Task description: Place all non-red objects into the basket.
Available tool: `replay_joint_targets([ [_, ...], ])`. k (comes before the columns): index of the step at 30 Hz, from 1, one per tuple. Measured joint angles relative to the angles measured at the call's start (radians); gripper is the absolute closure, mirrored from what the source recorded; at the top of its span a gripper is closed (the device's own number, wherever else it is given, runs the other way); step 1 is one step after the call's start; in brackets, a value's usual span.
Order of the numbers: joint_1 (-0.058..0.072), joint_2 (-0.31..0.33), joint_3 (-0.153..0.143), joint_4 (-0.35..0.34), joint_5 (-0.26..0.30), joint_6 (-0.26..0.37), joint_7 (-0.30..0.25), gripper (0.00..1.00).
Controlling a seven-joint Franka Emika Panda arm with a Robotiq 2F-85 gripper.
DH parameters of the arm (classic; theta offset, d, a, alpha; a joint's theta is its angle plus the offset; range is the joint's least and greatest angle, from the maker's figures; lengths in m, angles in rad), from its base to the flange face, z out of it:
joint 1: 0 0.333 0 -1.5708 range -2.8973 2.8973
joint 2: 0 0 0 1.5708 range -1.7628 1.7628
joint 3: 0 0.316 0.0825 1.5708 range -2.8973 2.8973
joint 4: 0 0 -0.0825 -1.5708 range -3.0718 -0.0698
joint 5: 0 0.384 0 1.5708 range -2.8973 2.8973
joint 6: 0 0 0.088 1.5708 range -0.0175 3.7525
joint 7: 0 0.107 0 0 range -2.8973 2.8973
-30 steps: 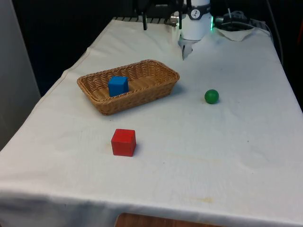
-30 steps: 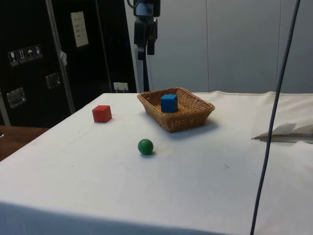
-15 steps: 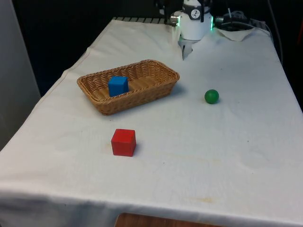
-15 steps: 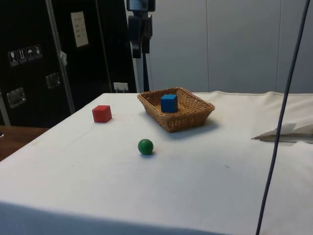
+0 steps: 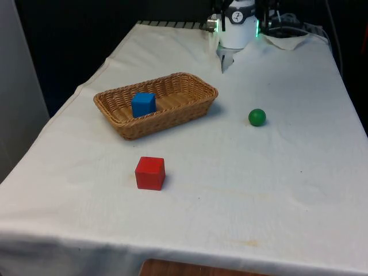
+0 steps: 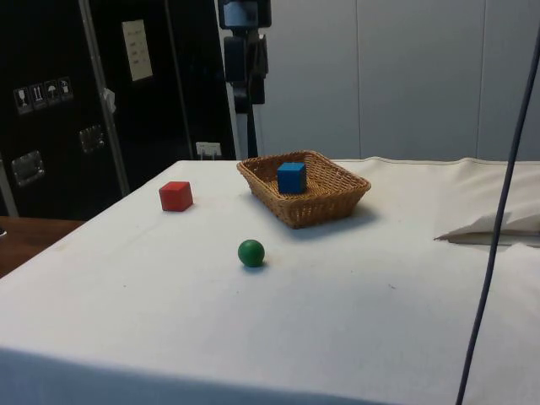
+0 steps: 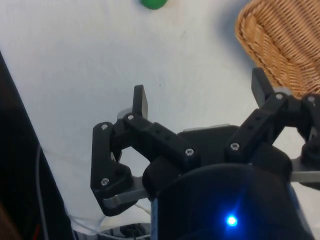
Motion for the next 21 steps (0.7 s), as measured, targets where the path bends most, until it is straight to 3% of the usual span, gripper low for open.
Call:
replay_joint_targets([
  [6,0.0,0.039,0.047,-0.008,-0.008,0.031,0.044,0.0],
  [9,0.0,0.045,0.052,-0.008,-0.01,0.036,0.049,0.0],
  [21,0.0,0.122,0.124,-0.012,-0.015,0.104,0.116,0.0],
])
